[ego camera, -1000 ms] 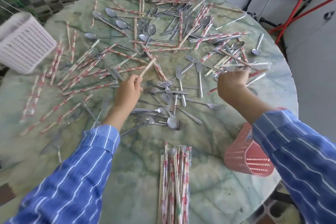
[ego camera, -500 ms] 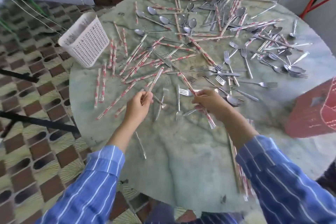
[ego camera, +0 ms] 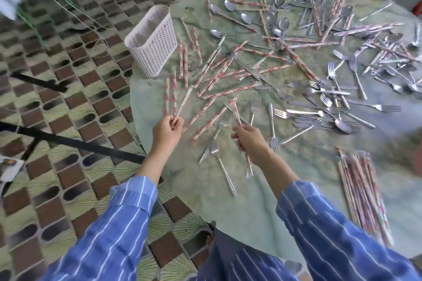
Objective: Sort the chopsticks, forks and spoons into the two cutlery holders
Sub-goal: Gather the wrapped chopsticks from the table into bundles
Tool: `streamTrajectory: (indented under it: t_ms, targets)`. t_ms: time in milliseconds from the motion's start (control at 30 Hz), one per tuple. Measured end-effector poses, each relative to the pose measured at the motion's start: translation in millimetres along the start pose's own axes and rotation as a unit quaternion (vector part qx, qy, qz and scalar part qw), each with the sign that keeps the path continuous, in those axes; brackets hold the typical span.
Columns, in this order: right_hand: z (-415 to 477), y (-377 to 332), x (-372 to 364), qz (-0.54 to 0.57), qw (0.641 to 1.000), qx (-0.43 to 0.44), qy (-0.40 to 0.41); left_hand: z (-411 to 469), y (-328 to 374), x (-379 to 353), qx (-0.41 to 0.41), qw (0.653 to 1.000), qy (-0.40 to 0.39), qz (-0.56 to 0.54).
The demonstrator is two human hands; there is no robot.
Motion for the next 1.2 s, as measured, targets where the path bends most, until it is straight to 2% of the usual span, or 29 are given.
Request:
streamTrajectory:
  t_ms: [133,267,400,600,767,867,1033,1200]
  targets:
    - [20,-10,-31,-0.064,0.998,-0.002,0.007,26,8,-2,0.000,1.000,-0.015,0.011]
    - [40,-18,-54,-0.065,0.997,-0.034,0.021,48,33,-24,-0.037,0.997,-0.070,0.009]
    - [48,-21,-64,-0.078,0.995,-0.059,0.032,54,43,-46,-0.054,0.989,-0.122,0.060]
    - [54,-22,-68,-0.129,0.989,-0.052,0.053,58,34,-38,-0.051,0.977,-0.180,0.104]
    - [59,-24,-68,-0.130,0.987,-0.040,0.086,88,-4,-5,0.034,0.983,-0.152,0.095]
    - [54,-28,-68,-0.121,0.984,-0.033,0.129,114,-17,10,0.050,0.990,-0.114,0.066]
    - [45,-30,-80,-0.065,0.981,-0.016,0.181,146,-19,11,0.016,0.988,-0.139,0.061]
    - [39,-22,-88,-0.131,0.953,-0.049,0.269,157,-11,13,-0.056,0.978,-0.170,0.105]
Point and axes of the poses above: each hand's wrist, its own z-axis towards the middle knuckle, its own x-axis out of the back of the hand, y = z × x, the point moved 7 cm from there along z, towards the middle knuckle, and after that the axes turned 10 degrees about z, right-handed, at the moved point
